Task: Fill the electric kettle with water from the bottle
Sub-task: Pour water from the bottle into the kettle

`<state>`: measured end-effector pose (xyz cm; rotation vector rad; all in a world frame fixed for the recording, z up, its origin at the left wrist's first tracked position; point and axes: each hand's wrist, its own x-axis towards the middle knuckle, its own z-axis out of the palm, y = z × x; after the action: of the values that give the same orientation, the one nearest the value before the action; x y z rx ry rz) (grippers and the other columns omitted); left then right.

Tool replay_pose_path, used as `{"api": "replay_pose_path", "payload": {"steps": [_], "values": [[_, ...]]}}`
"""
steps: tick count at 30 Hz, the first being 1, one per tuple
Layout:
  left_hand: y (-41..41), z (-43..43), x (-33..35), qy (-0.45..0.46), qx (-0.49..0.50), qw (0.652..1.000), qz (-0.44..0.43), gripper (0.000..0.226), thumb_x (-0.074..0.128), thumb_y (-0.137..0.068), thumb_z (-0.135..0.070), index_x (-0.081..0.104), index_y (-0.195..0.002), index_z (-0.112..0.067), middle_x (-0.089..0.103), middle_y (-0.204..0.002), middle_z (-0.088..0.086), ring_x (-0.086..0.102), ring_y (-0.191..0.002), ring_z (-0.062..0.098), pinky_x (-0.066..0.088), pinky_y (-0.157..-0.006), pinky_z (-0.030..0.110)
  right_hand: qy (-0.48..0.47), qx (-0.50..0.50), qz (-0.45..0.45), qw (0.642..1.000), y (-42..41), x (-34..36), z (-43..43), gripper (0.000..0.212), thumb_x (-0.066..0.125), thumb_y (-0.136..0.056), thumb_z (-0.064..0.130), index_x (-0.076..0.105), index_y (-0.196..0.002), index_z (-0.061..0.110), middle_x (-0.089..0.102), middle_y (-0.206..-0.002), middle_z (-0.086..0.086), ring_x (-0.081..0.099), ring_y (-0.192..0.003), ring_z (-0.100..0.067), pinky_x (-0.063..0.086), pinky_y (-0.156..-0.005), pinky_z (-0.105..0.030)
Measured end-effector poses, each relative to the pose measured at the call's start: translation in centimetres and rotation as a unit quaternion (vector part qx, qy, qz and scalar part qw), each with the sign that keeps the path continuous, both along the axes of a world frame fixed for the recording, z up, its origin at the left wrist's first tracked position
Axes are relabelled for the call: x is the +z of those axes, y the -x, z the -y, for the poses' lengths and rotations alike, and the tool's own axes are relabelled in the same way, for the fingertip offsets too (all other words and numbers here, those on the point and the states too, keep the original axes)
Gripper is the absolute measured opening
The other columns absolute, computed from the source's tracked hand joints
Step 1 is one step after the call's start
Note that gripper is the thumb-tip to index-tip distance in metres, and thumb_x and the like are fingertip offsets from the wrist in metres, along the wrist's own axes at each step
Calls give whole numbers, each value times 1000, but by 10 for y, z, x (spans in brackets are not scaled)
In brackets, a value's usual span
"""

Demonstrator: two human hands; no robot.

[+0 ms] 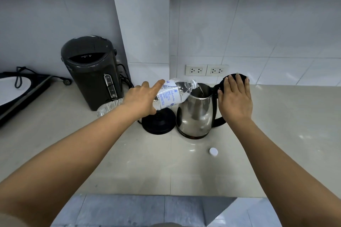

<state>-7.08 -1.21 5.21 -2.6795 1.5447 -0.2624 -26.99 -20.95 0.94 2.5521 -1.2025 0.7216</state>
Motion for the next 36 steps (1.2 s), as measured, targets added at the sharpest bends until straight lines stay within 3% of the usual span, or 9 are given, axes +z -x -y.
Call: {"api": "replay_pose_path", "payload": {"steps": [10, 23, 28, 36], "values": [[0, 1, -8, 28, 9, 996, -79, 104, 76, -71, -35, 9, -150, -35, 51, -112, 11, 58, -100, 37, 48, -79, 40, 2, 1, 1, 1000, 1, 0, -1, 52, 36, -98, 30, 39, -141, 0, 39, -149, -14, 18, -146, -27, -3, -120, -41], [-1, 3, -9, 34, -5, 997, -70, 104, 76, -71, -39, 9, -150, -36, 50, -111, 11, 58, -98, 36, 49, -78, 40, 2, 2, 5, 1000, 1, -1, -1, 52, 36, -99, 30, 41, -140, 0, 40, -149, -14, 20, -145, -27, -1, -120, -41], [-1, 5, -7, 31, -6, 997, -66, 102, 74, -72, -38, 8, -150, -36, 50, -111, 11, 57, -98, 36, 51, -78, 41, 5, -2, 6, 1000, 1, -2, -1, 56, 27, -97, 33, 42, -140, 1, 41, -148, -13, 21, -145, -27, -2, -120, -41], [-1, 8, -8, 23, -9, 998, -59, 104, 76, -72, -39, 7, -150, -36, 50, -112, 11, 58, -101, 35, 51, -78, 40, 0, 5, 8, 1000, 1, -2, 0, 51, 35, -99, 30, 41, -140, 0, 41, -148, -14, 21, -145, -27, 0, -120, -42]]}}
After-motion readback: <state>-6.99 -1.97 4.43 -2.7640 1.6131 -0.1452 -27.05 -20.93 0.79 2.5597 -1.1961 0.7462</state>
